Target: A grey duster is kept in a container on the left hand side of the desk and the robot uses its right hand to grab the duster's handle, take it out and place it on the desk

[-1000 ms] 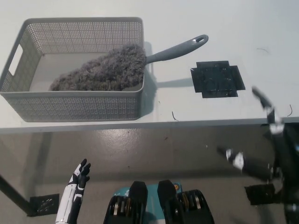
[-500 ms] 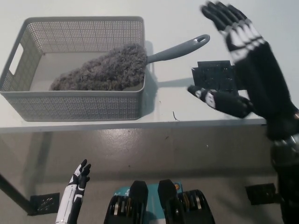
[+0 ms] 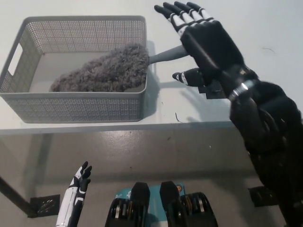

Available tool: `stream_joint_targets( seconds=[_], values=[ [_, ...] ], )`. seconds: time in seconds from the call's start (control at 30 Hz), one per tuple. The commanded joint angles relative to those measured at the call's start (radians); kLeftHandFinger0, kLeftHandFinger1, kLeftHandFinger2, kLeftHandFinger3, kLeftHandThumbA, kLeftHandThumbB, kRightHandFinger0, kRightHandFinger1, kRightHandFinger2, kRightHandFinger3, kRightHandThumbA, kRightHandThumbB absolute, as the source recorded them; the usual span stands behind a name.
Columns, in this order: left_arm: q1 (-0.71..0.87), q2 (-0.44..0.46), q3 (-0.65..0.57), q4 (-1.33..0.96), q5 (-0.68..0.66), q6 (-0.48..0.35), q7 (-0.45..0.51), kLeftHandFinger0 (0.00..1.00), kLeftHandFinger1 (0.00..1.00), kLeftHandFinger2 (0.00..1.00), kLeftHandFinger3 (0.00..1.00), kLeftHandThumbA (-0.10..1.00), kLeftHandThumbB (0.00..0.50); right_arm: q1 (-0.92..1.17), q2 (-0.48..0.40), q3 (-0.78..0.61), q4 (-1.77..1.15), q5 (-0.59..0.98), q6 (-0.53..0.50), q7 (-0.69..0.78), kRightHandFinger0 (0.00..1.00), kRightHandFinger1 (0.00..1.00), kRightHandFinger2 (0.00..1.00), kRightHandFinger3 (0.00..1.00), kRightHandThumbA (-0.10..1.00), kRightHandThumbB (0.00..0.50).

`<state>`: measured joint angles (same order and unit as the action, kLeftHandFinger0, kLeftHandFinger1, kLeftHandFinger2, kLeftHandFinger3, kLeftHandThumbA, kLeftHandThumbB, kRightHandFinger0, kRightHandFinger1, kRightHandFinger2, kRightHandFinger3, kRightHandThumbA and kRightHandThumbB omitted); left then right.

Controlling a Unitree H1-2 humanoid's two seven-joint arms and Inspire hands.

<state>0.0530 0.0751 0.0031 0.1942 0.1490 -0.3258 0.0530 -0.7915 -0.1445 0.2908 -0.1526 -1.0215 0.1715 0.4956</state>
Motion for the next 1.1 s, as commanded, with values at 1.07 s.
stream_joint_targets(
  seconds=[1.07],
  values=[
    [-0.04, 0.036, -0.033, -0.023, 0.024, -0.09, -0.025, 1.0, 1.0, 1.0, 1.0, 1.0, 0.0, -0.445, 0.148, 0.05, 0.915, 0.039, 0.17, -0.098, 1.0, 1.0, 1.0, 1.0, 0.88, 0.5]
  ],
)
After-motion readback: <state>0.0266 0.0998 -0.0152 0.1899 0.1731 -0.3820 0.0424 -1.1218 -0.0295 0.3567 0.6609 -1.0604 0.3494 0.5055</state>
